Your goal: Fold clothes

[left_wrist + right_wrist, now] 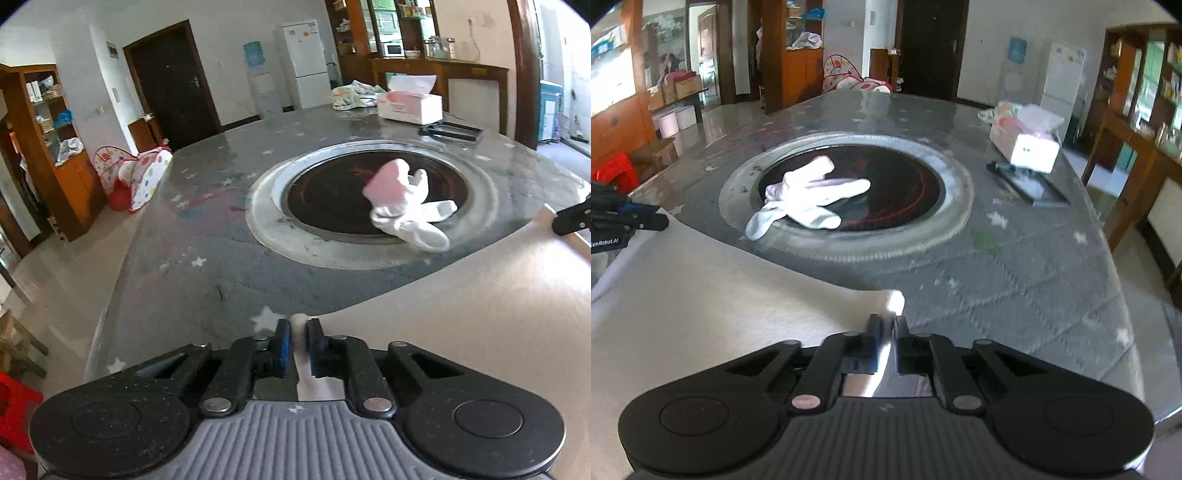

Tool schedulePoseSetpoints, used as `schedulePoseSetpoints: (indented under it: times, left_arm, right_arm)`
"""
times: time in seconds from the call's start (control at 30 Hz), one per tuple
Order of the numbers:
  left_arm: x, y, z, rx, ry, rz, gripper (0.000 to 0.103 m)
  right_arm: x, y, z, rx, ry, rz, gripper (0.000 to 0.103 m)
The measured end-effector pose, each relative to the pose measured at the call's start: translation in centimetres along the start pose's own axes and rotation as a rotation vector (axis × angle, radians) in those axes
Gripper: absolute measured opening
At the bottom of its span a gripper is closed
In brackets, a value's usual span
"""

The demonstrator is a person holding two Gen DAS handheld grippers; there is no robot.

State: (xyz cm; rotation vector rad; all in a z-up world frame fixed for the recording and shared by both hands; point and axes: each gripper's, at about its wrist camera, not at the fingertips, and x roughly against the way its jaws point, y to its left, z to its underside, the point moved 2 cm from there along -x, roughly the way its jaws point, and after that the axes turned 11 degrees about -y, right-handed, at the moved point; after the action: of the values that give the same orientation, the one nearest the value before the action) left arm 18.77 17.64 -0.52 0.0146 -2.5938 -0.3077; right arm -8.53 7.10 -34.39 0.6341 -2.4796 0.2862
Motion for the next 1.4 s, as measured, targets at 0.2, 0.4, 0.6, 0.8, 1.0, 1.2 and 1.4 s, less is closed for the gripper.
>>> schedulePoseSetpoints:
  times: [0.2,0.4,0.6,0.8,1.0,1.2,1.4]
  left_arm:
    - [3.0,0.2,-0.2,-0.022,-0.029,0.002,0.029]
    - [9.4,-2.2,0.2,-0.046,-0.069,0.105,0.029]
    - [16.1,-7.1,2.7,-0.09,-0.092,0.227,0.03]
    - [21.0,-11.5,5.6,-0.087,-0.143,0.29,0.03]
    - [22.4,-13.5,8.3,-0.096,-0.147,0.282,0.03]
    - [23.1,-13.6,10.4,-0.071,-0.152,0.266,0.031]
    - [24.1,-12.8,11.3,-0.058,-0.171,0.24,0.041]
  right_arm:
    - [4.2,2.5,0.4,0.103,-0.009,-0.064,0.021]
    - [8.8,5.5,1.3,0.204,-0.015,-0.138,0.023]
    - [13.5,10.9,5.0,0.27,0.003,-0.257,0.023]
    - [16.0,14.4,8.6,0.276,0.008,-0.303,0.023]
    - [18.3,15.2,10.5,0.246,-0.039,-0.259,0.023]
    - [20.2,15.6,11.3,0.229,-0.087,-0.229,0.023]
    - [20.8,16.2,12.5,0.223,-0.1,-0.194,0.023]
